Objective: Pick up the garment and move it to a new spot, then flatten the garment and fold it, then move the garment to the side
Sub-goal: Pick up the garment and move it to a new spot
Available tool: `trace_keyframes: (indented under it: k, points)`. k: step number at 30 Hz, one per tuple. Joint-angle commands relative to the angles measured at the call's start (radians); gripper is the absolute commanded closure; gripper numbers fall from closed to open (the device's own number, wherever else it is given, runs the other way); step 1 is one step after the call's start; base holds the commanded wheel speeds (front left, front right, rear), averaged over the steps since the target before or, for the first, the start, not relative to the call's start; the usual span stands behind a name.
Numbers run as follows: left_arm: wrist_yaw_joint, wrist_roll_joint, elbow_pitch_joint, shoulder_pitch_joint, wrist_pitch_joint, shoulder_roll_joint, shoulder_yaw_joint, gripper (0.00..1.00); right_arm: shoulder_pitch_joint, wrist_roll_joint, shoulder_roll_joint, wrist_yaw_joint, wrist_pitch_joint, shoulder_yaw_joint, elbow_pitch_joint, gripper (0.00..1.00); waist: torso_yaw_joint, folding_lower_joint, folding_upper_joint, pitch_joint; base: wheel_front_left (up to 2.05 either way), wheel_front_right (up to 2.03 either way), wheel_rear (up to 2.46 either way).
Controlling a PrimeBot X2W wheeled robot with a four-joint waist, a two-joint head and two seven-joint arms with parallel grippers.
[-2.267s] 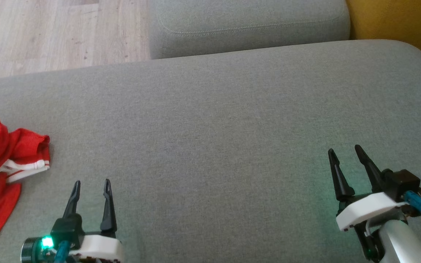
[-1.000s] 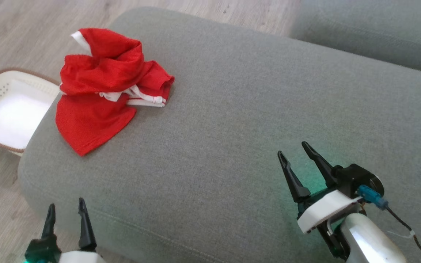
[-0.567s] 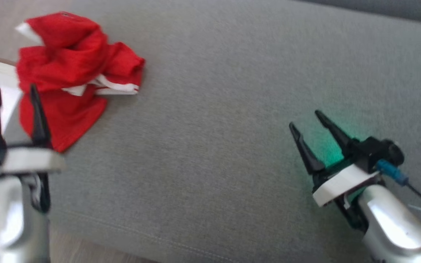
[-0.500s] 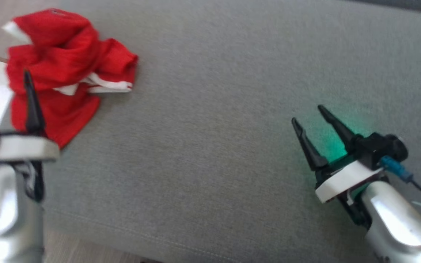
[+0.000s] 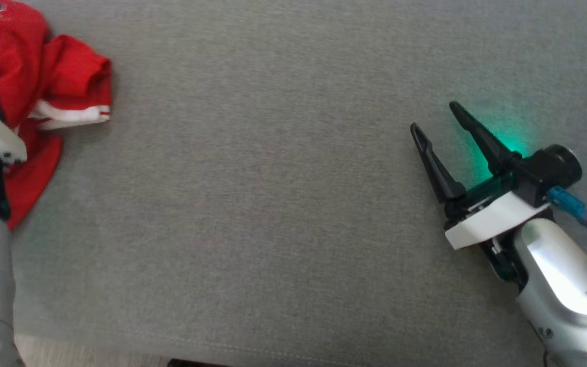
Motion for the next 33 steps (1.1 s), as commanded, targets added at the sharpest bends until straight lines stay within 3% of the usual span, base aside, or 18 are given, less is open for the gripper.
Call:
trace_keyframes:
  k: [1, 5, 6, 7, 8, 13, 21, 28, 33]
  points:
    - [0.008, 0.0, 0.005, -0.022, 0.022, 0.067, 0.025, 0.0, 0.016, 0.01, -0.017, -0.001, -0.005, 0.01, -0.008, 0.0, -0.022, -0.0001, 0.0, 0.018, 0.0, 0.0, 0.0]
    - [0.017, -0.002, 0.095, -0.023, 0.087, 0.056, 0.014, 0.0, 0.018, 0.016, -0.011, -0.001, -0.005, 0.001, -0.001, 0.0, -0.037, -0.0001, 0.0, 0.02, 0.0, 0.0, 0.0]
    - [0.016, -0.006, 0.114, -0.023, 0.102, 0.053, 0.013, 0.09, 0.02, 0.017, -0.008, -0.001, -0.005, 0.002, 0.001, 0.0, -0.04, -0.0001, 0.0, 0.017, 0.0, 0.0, 0.0]
    - [0.014, -0.007, 0.124, -0.026, 0.103, 0.051, 0.01, 0.74, 0.021, 0.018, -0.006, -0.001, -0.005, 0.001, 0.004, 0.0, -0.042, -0.0001, 0.0, 0.014, 0.0, 0.0, 0.0]
    - [0.015, -0.006, 0.13, -0.028, 0.101, 0.052, 0.007, 1.0, 0.023, 0.02, -0.003, -0.001, -0.005, 0.002, 0.008, 0.0, -0.044, -0.0001, 0.0, 0.008, 0.0, 0.0, 0.0]
    - [0.007, 0.003, 0.129, -0.054, 0.068, 0.068, -0.014, 1.0, 0.026, 0.028, 0.029, -0.001, -0.005, -0.001, 0.019, 0.0, -0.059, -0.0001, 0.0, -0.04, 0.0, 0.0, 0.0]
    - [-0.03, 0.047, -0.021, -0.152, -0.048, 0.071, -0.114, 1.0, 0.055, 0.04, 0.098, -0.001, -0.005, 0.002, 0.034, 0.0, -0.106, -0.0001, 0.0, -0.163, 0.0, 0.0, 0.0]
    - [-0.044, 0.045, -0.168, -0.163, -0.052, 0.013, -0.211, 1.0, 0.088, 0.049, 0.159, -0.001, -0.005, 0.019, 0.041, 0.0, -0.198, -0.0001, 0.0, -0.238, 0.0, 0.0, 0.0]
    - [-0.048, 0.007, -0.283, -0.116, -0.029, -0.073, -0.296, 1.0, 0.102, 0.053, 0.196, -0.001, -0.005, 0.053, 0.043, 0.0, -0.298, -0.0001, 0.0, -0.264, 0.0, 0.0, 0.0]
